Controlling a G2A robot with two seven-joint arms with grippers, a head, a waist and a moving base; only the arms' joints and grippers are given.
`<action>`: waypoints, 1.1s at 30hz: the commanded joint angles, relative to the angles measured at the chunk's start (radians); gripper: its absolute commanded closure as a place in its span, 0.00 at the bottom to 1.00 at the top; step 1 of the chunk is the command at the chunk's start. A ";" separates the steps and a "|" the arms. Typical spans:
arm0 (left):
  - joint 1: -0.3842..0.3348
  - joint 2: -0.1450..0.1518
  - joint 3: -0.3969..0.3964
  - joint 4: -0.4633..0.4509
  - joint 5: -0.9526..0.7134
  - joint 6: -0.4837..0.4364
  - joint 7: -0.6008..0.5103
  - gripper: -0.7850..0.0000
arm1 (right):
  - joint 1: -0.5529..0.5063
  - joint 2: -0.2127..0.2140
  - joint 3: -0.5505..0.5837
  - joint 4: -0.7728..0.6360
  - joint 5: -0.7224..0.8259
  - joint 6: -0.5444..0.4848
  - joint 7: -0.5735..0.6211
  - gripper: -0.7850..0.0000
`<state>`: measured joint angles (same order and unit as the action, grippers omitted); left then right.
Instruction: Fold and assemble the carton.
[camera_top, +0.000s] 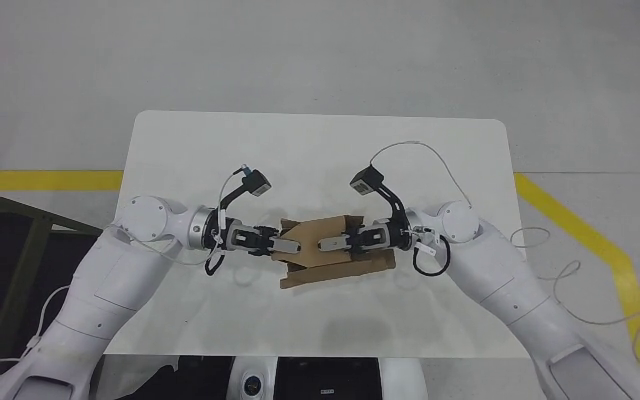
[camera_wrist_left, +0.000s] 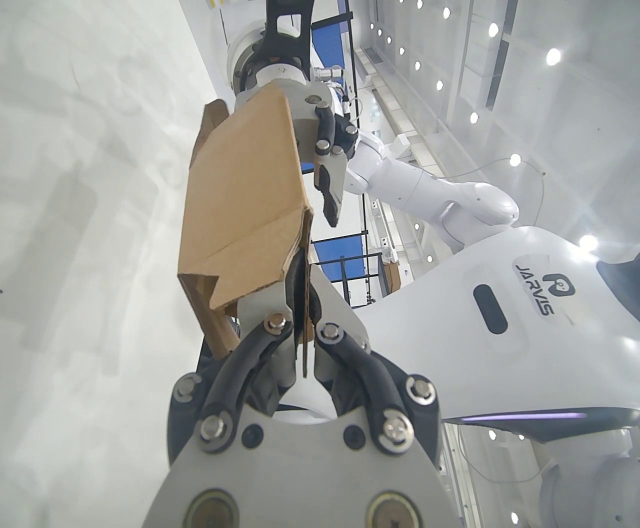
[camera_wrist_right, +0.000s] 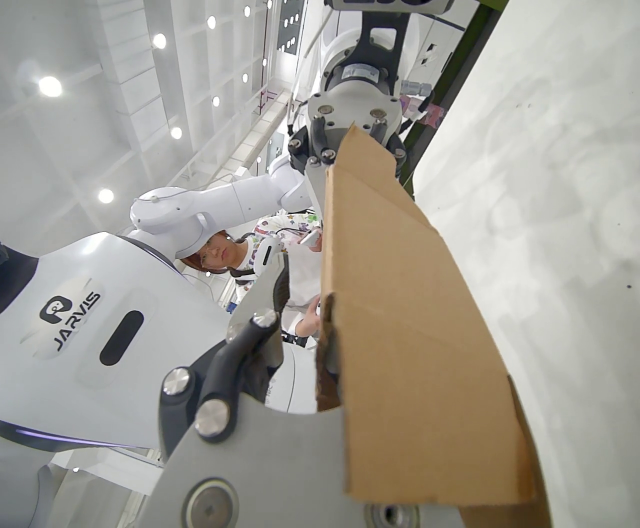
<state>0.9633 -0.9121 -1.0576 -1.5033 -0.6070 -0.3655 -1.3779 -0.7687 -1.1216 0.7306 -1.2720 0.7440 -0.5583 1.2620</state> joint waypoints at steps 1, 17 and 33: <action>0.000 -0.001 0.000 0.001 -0.001 0.001 0.000 1.00 | -0.003 0.000 0.000 0.004 0.006 0.000 0.000 1.00; 0.027 -0.005 -0.037 -0.023 -0.074 0.033 0.023 0.00 | 0.006 -0.004 -0.004 0.026 -0.052 -0.008 -0.008 1.00; 0.047 -0.016 -0.048 -0.084 -0.141 0.058 0.034 0.00 | -0.009 -0.023 0.005 0.049 -0.153 -0.033 -0.113 1.00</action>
<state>1.0105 -0.9276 -1.1052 -1.5834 -0.7459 -0.3073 -1.3463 -0.7765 -1.1436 0.7345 -1.2197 0.5939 -0.5934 1.1517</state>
